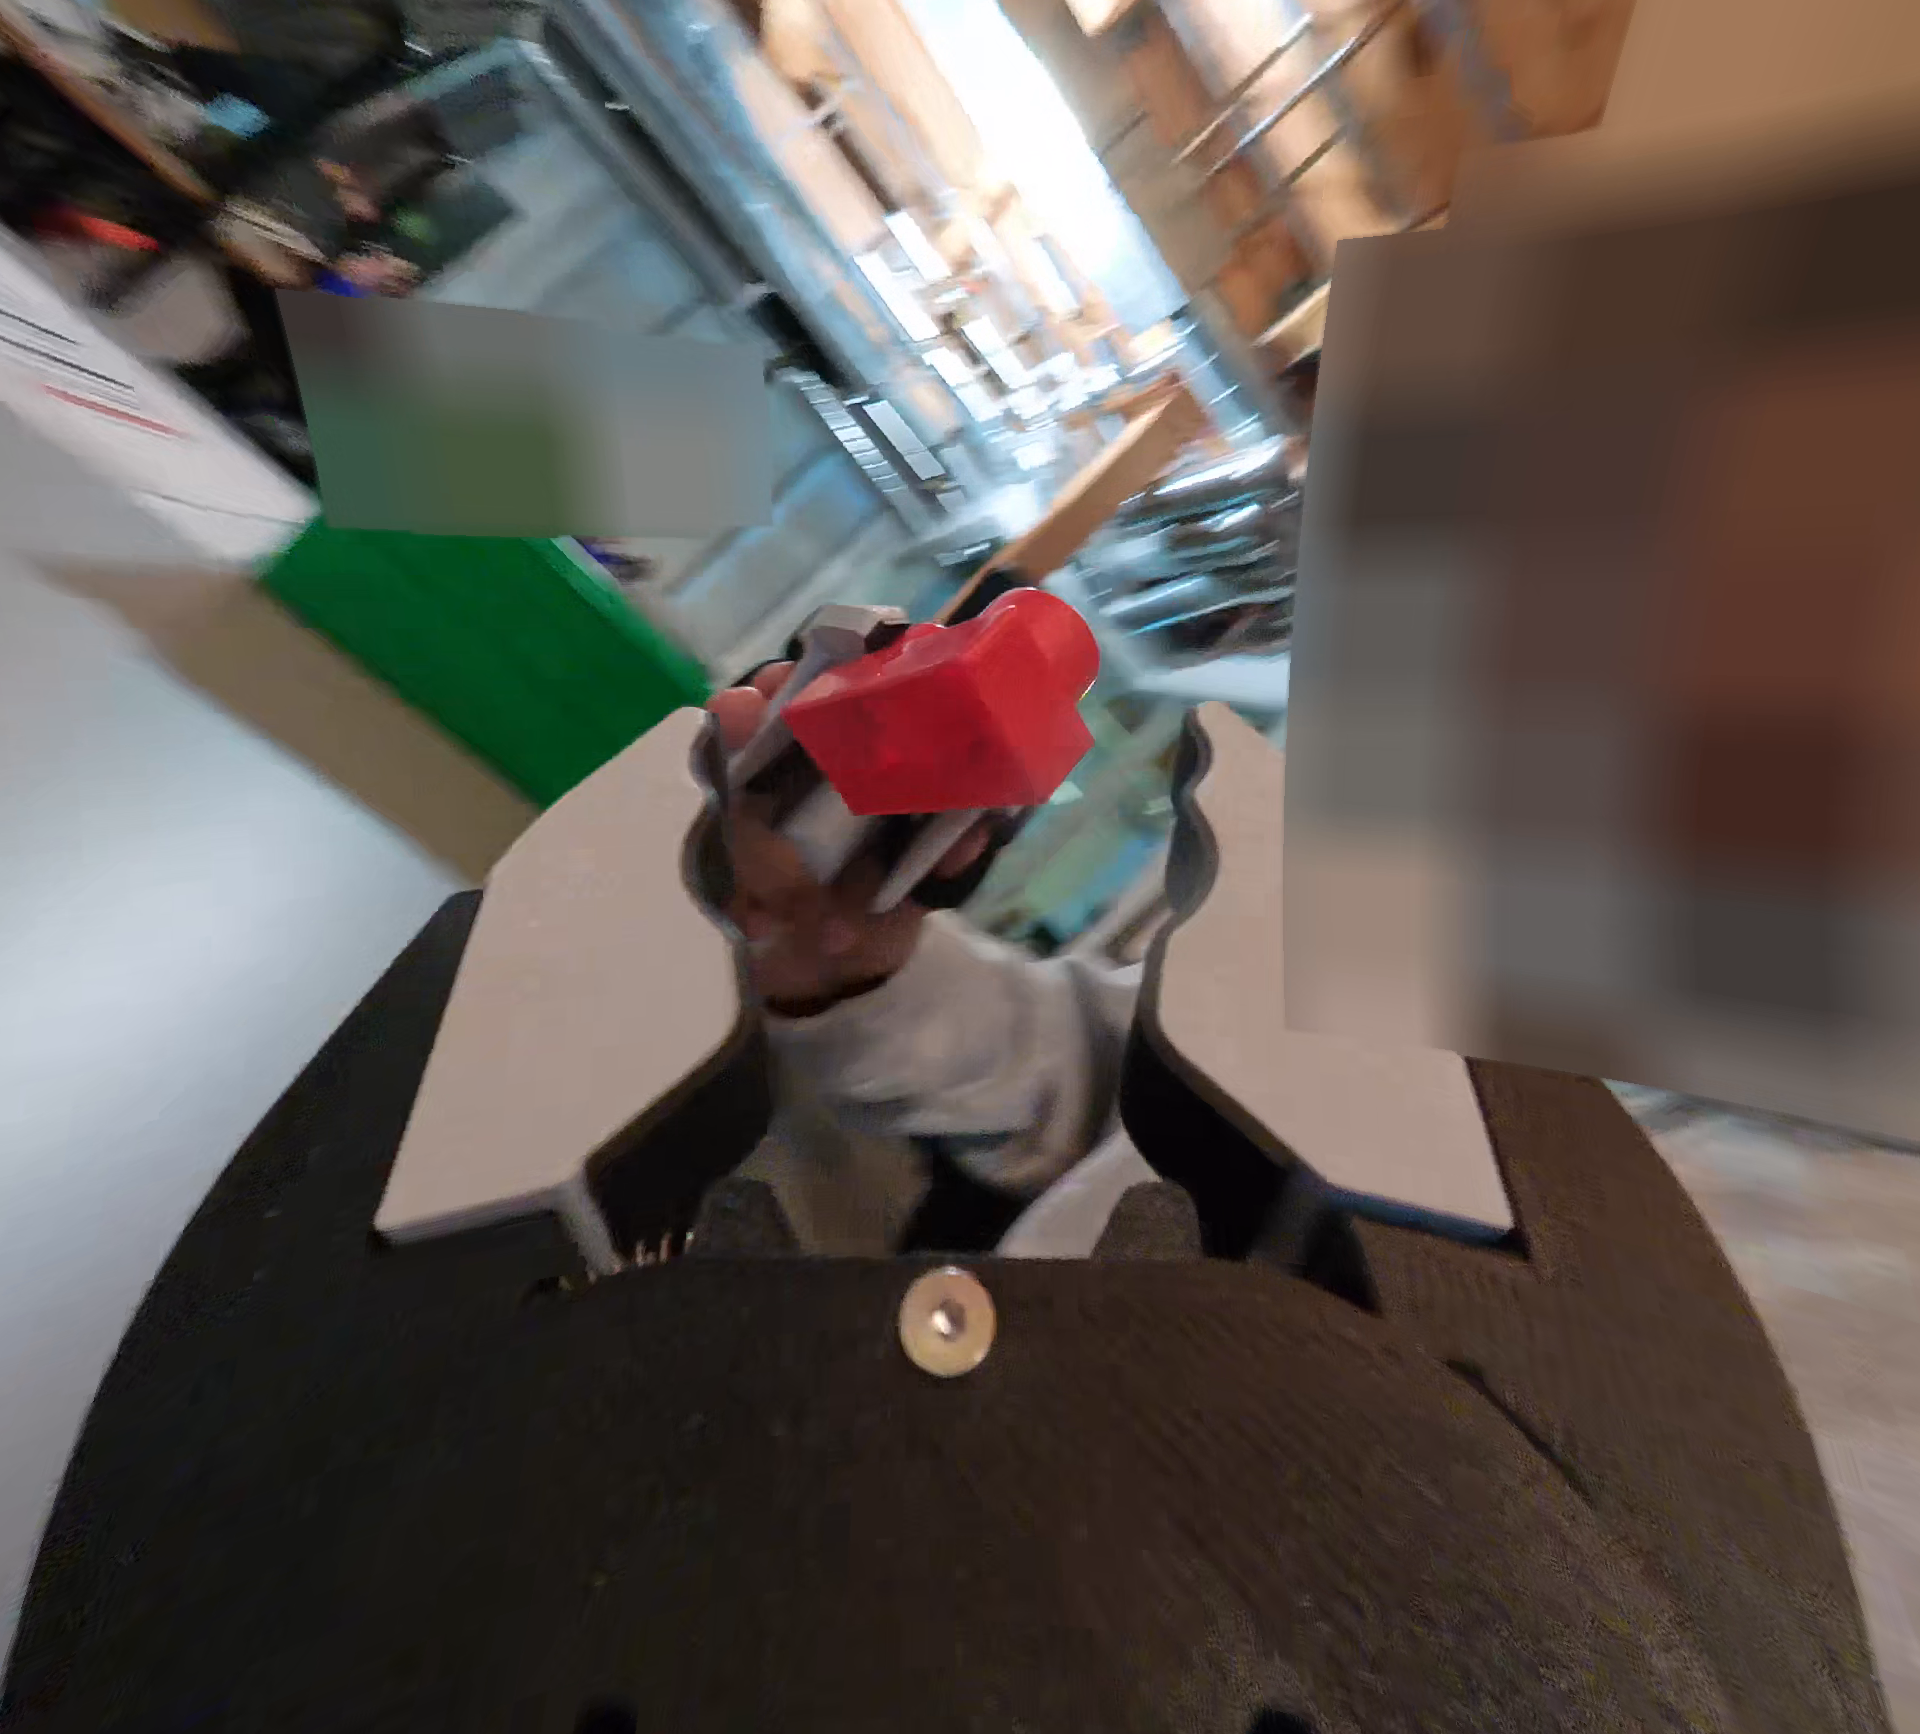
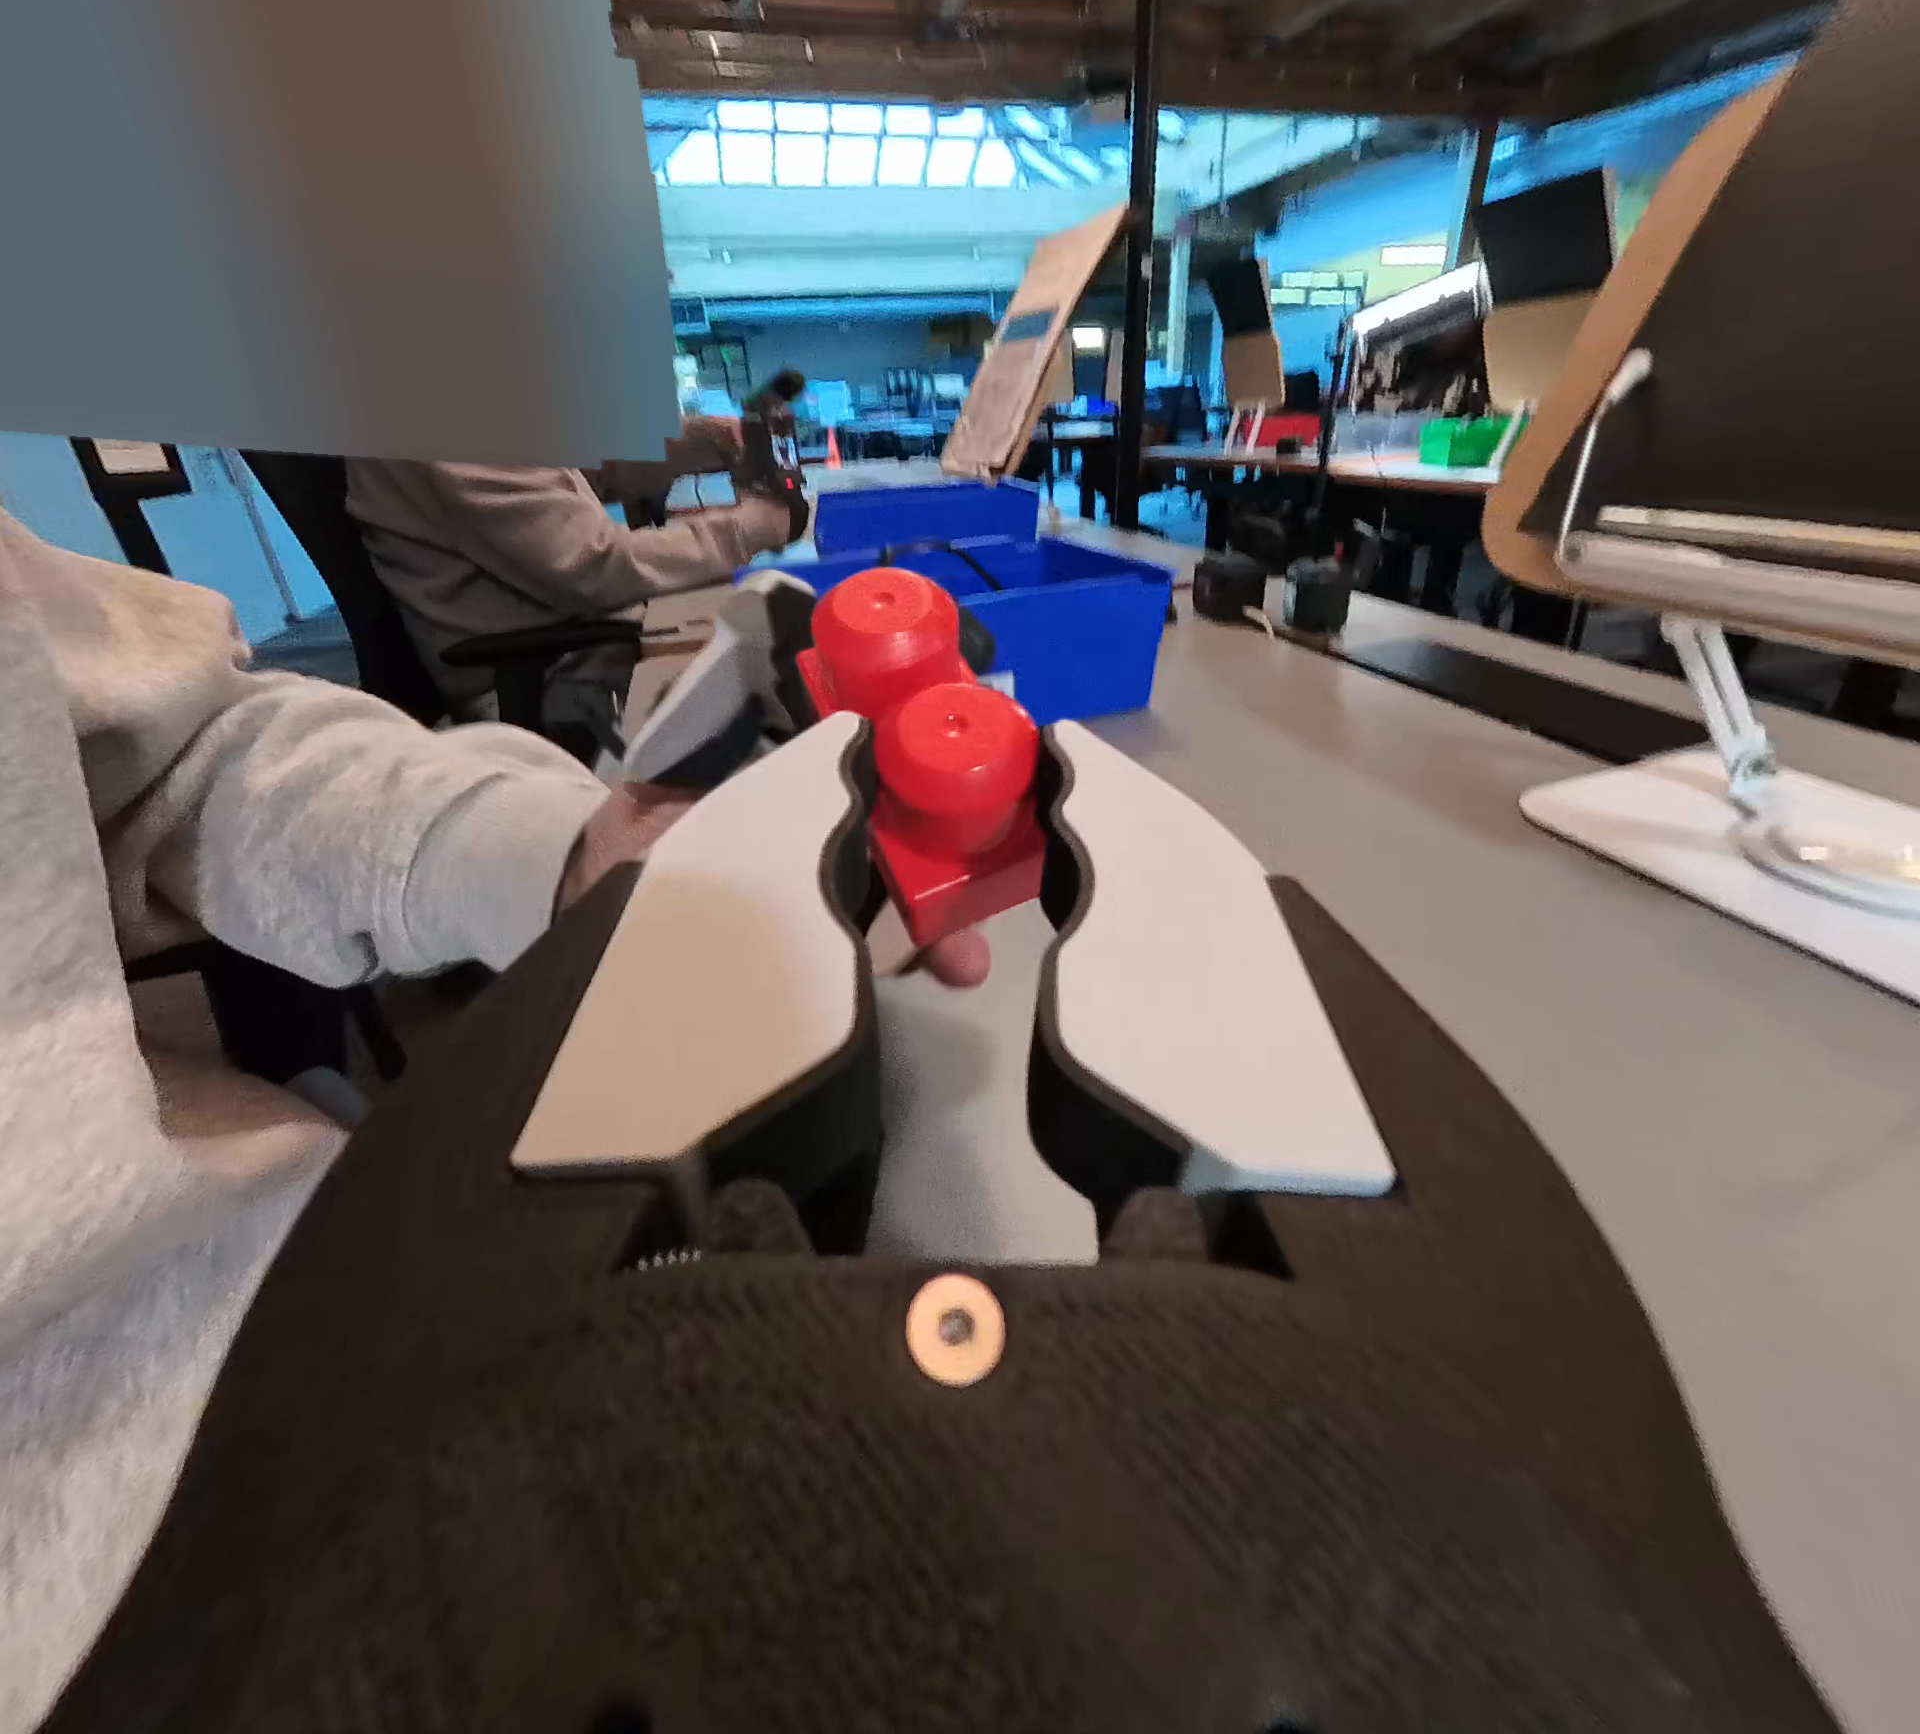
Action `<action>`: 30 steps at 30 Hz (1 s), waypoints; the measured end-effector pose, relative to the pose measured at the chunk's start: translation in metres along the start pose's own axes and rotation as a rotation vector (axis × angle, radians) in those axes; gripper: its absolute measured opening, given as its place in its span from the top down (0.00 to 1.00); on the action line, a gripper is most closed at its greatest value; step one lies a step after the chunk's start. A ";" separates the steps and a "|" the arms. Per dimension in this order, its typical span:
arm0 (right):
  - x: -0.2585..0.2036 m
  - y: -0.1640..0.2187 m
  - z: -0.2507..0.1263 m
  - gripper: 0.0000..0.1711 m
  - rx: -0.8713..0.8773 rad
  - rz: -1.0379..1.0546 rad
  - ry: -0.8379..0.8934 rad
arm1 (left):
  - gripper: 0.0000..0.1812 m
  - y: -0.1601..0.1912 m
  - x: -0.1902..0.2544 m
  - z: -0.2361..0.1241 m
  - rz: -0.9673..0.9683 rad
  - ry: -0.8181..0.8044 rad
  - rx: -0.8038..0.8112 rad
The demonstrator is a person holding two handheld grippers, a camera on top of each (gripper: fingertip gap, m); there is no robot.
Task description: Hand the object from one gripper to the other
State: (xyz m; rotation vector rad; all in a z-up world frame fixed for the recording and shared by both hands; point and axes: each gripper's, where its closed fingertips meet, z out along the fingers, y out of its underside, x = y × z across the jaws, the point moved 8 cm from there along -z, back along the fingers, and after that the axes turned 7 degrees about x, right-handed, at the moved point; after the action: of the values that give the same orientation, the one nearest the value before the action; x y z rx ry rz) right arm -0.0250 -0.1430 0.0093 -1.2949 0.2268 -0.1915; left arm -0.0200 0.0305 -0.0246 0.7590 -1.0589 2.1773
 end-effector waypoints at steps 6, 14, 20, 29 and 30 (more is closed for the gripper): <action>0.018 0.018 -0.004 0.83 -0.184 0.070 0.025 | 0.55 0.003 0.001 -0.001 0.711 -0.311 -0.335; 0.018 0.026 -0.003 0.82 -0.250 0.099 -0.013 | 0.62 0.011 -0.001 0.000 0.852 -0.343 -0.443; 0.015 0.029 -0.001 0.82 -0.276 0.075 -0.046 | 0.67 0.019 -0.001 0.000 0.928 -0.317 -0.522; 0.011 0.030 -0.001 0.83 -0.288 0.041 -0.063 | 0.79 0.021 -0.003 0.000 0.940 -0.332 -0.544; 0.010 0.030 0.000 0.82 -0.286 0.041 -0.065 | 0.80 0.020 -0.003 0.000 0.941 -0.332 -0.547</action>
State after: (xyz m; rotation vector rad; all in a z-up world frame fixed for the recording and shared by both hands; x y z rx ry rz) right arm -0.0148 -0.1384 -0.0203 -1.5760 0.2304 -0.0835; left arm -0.0329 0.0197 -0.0365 0.3860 -2.4291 2.2714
